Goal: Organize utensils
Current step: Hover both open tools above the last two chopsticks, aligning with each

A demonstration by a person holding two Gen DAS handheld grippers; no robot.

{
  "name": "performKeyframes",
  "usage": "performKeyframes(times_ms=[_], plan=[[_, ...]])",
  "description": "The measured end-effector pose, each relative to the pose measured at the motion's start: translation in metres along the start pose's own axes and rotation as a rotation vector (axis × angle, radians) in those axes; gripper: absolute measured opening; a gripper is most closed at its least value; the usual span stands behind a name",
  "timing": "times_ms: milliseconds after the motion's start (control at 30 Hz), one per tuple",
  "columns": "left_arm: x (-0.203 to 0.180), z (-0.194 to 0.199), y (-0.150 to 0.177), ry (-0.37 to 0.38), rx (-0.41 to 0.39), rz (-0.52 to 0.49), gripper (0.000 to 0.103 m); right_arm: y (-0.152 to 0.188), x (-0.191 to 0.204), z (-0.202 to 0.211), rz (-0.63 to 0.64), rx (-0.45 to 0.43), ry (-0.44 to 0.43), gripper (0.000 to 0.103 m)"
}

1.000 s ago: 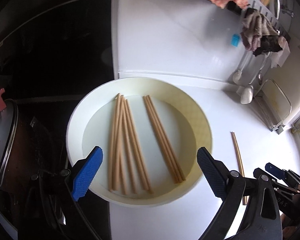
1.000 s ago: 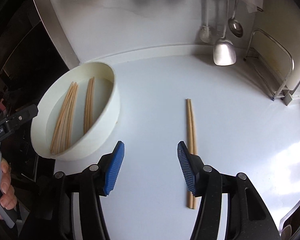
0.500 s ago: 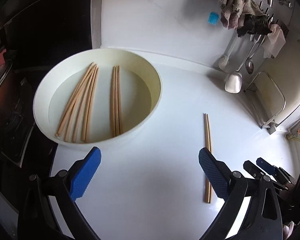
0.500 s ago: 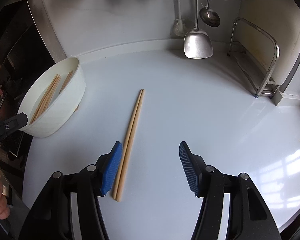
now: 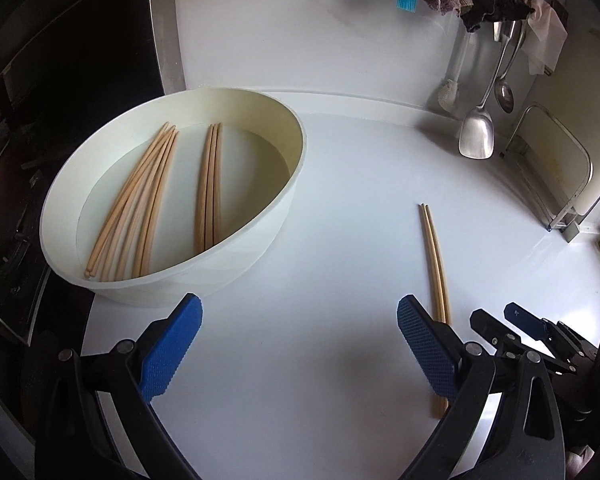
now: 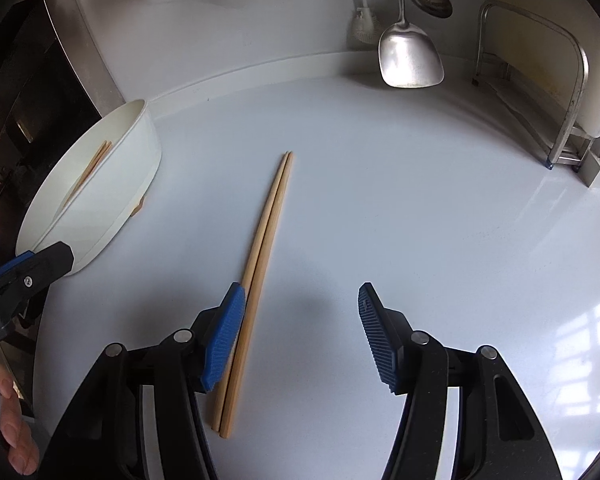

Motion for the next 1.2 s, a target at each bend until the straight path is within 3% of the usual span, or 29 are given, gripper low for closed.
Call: performKeyframes(times_ms=[233, 900, 1200], plan=[[0.001, -0.004, -0.003, 0.019, -0.015, -0.034, 0.096, 0.012, 0.007, -0.008, -0.016, 0.010, 0.030, 0.057], [0.011, -0.008, 0.002, 0.000, -0.006, 0.028, 0.096, 0.020, 0.019, -0.016, 0.096, 0.016, 0.125, 0.057], [-0.004, -0.008, 0.007, 0.018, 0.003, -0.002, 0.096, 0.016, 0.002, -0.017, 0.100, 0.000, 0.151, 0.057]])
Point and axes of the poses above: each gripper's, at about its wrist camera, not at the fingertips, and z roughly against the way its jaws point, x to its left, y to its underside, the point moved 5 cm from there along -z, roughly the way its jaws point, and after that the axes turned 13 degrees about -x, right-handed, at the moved point
